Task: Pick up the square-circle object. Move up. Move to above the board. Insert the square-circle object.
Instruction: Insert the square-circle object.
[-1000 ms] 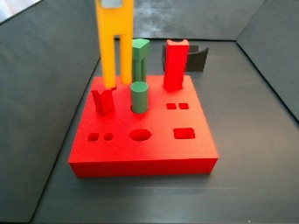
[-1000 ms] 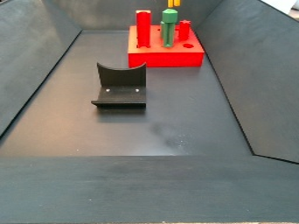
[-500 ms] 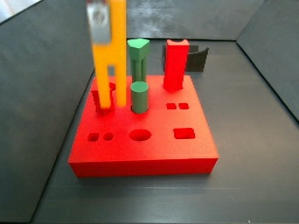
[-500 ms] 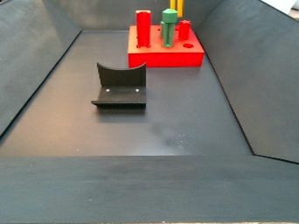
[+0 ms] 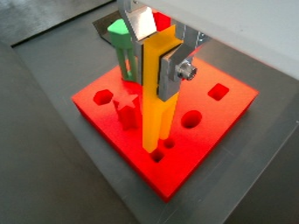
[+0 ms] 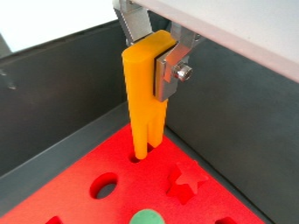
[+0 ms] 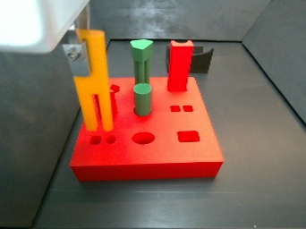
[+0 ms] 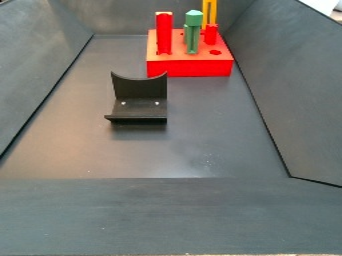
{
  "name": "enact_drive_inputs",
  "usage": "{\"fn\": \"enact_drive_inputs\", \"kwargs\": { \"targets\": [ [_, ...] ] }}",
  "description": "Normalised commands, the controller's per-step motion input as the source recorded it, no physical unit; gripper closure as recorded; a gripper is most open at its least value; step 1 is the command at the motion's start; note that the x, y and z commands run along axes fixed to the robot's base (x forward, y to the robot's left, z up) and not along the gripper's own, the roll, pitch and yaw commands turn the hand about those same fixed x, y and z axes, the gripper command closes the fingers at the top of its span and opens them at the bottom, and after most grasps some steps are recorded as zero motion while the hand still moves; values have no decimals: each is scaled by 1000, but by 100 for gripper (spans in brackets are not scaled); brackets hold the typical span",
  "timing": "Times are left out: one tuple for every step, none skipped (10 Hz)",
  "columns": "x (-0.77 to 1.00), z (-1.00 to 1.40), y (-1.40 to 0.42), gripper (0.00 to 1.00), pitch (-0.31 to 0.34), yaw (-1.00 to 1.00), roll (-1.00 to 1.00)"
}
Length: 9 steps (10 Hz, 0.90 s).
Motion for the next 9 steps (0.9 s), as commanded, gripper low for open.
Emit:
{"fn": "enact_drive_inputs", "kwargs": {
  "targets": [
    [0,-160,-40,100,-96,0,-21],
    [-9,-114,-126,100,-116,114,-34],
    [0,-111,-129,100,-164,197,-60],
    [14,-149,-80,100,-190,157,-67],
    [29,-183,-54,100,-150,149,-46],
    [0,-214,0,100,-76,80,-14],
    [0,-217,0,100,-59,0,-34],
    [0,-223,0,100,-60,0,-29],
    [0,-191,0,100,-47,0,-29]
  ]
}}
